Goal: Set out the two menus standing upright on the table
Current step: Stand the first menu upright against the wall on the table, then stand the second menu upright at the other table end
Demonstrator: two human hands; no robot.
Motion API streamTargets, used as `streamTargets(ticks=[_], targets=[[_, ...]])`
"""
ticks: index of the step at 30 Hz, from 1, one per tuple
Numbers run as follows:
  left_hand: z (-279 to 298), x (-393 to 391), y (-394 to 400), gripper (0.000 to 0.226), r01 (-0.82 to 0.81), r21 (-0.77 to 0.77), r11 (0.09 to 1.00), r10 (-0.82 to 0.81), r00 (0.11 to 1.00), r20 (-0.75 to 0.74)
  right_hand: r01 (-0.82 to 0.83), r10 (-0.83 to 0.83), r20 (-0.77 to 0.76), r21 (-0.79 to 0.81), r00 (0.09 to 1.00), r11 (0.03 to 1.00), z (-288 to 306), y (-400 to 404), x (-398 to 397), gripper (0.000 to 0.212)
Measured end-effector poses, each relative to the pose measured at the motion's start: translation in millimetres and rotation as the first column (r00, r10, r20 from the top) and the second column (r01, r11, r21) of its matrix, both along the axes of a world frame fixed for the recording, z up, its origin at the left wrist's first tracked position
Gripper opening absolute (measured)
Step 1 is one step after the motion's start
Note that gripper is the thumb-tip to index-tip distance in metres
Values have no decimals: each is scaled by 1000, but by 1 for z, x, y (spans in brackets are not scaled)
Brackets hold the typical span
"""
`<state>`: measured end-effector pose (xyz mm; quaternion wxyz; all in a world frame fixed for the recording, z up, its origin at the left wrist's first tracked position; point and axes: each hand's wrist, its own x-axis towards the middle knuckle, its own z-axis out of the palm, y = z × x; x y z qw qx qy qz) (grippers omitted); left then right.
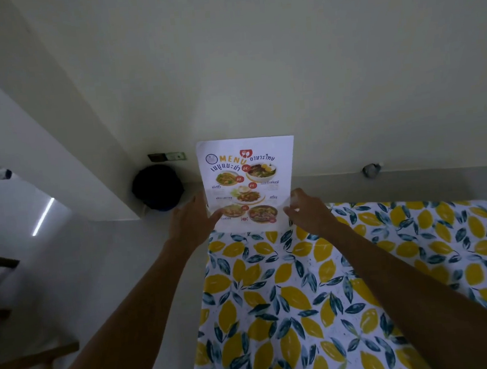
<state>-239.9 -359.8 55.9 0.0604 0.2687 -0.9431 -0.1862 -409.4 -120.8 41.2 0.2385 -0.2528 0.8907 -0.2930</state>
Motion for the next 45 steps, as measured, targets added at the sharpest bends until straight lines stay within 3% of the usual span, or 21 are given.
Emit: streamTargets(ticks=[11,16,22,33,38,45], targets=[[8,0,3,67,-57,-105,993,67,994,91,-25,30,-53,93,998,995,8,25,-5,53],[22,13,14,75,-58,-246,968,87,991,107,-64,86,-120,173,989,983,20,41,4,56],[46,46,48,77,-13,-329,944,44,995,87,-112,267,-359,398,894,911,50,64,42,65],[114,150,184,78,-38,-420,907,44,999,4,-250,386,-469,327,794,911,113,147,159,67],[128,203,267,89,-22,-466,885,22,1000,-6,-269,390,-496,300,776,915,133,220,227,68],[126,238,389,82,67,-454,889,-81,997,-13,-207,330,-520,280,788,937,144,343,280,66]])
